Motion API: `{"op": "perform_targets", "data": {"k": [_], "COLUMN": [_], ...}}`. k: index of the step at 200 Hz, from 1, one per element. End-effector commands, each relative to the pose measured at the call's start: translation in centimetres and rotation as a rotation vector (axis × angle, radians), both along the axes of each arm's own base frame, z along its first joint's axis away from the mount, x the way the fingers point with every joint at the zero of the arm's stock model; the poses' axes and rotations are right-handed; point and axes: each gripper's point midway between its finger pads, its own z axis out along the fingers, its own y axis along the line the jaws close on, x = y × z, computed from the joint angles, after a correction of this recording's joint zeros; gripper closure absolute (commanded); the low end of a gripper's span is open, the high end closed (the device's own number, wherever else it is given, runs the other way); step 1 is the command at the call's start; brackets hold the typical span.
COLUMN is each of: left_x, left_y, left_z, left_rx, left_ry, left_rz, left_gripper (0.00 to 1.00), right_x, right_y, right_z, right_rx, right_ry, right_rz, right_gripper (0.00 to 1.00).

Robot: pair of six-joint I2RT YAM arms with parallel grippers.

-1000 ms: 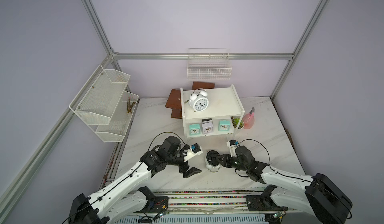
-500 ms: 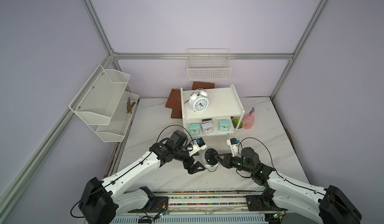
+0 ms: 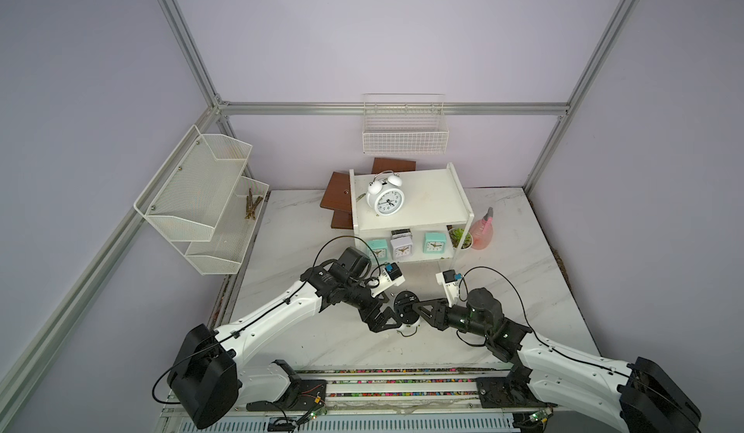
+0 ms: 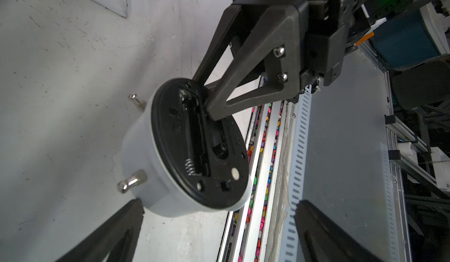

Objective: Place the alarm clocks on the shelf by style
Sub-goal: Pick up the alarm from the center of the board.

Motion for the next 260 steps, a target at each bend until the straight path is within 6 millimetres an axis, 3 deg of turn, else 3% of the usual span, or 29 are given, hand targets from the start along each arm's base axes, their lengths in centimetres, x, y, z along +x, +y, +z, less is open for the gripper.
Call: {"op": "perform_targets", "data": {"k": [1, 70, 167, 260], "left_x": [0.3, 0.6, -1.5, -2.1], "left_y": [-0.9, -0.9, -1.5, -1.6], "left_z": [1.3, 0.3, 1.5, 1.9], "left_rx": [-0.049, -0.019, -0.097, -0.113], "left_ry": [-0.014, -0.01, 0.073, 0.097], "left_rz": [-0.03, -0.032, -0.116, -0.148], "left_gripper": [0.0, 0.0, 0.0, 0.0], "right_x": [-0.3, -0.5, -0.7, -1.6], "right_y": [1.4, 1.0, 1.4, 0.7], "right_z": [4.6, 5.4, 6.0, 7.1], "right_rx": [0.112, 0.095, 0.066, 0.023], "right_ry": [-0.141, -0.177, -0.283, -0.428], "right_rz": [0.062, 0.058, 0.03, -0.012], "right_gripper": [0.8, 0.8, 0.8, 0.8]}}
